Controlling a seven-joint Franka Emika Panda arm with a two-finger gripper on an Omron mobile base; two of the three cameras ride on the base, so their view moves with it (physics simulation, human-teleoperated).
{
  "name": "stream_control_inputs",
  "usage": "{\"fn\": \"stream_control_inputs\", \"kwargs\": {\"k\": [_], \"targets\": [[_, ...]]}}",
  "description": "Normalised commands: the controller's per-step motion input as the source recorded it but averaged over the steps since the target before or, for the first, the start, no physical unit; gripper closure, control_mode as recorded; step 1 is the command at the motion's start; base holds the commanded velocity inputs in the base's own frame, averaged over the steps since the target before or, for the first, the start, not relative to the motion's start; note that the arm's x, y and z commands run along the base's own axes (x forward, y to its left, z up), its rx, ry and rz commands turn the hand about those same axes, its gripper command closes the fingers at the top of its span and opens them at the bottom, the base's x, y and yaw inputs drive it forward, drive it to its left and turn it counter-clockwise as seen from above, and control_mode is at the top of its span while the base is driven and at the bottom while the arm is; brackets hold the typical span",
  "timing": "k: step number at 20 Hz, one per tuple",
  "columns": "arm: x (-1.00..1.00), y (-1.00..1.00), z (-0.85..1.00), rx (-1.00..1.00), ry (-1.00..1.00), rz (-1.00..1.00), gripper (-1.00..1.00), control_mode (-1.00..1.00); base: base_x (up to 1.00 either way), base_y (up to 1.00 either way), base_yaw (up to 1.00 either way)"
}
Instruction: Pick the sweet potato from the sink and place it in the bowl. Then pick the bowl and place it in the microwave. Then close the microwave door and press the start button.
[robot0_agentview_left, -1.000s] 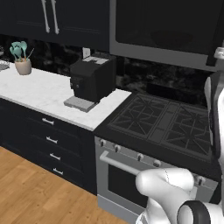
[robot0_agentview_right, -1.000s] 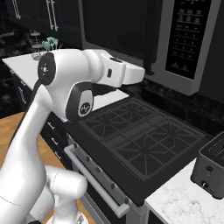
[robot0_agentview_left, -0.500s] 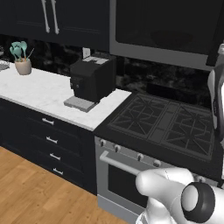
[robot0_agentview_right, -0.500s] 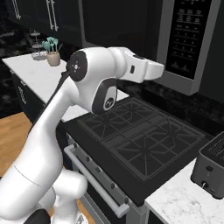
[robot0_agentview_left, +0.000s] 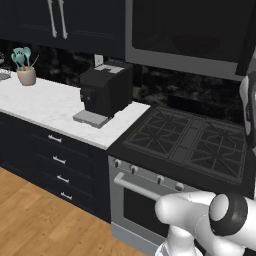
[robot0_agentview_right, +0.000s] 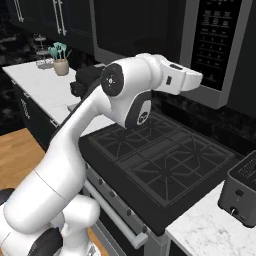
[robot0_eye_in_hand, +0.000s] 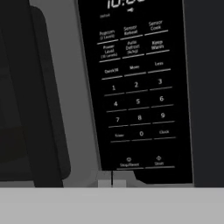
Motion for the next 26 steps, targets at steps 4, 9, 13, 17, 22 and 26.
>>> {"fn": "stream_control_inputs", "kwargs": {"k": [4,9,13,17,22,26], "targets": [[0.00,-0.19,-0.06,0.00,-0.02,0.00,1.00,-1.00,0.00,0.00,0.00],[0.00,-0.14,-0.22,0.00,0.00,0.00,1.00,-1.00,0.00,0.00,0.00],[0.07,-0.14,-0.26,0.00,0.00,0.00,1.00,-1.00,0.00,0.00,0.00],[0.14,-0.27,-0.04,0.00,0.00,0.00,1.00,-1.00,0.00,0.00,0.00],[0.12,-0.32,0.00,0.00,0.00,0.00,1.00,-1.00,0.00,0.00,0.00],[0.27,-0.14,-0.01,0.00,0.00,0.00,1.00,-1.00,0.00,0.00,0.00]]}}
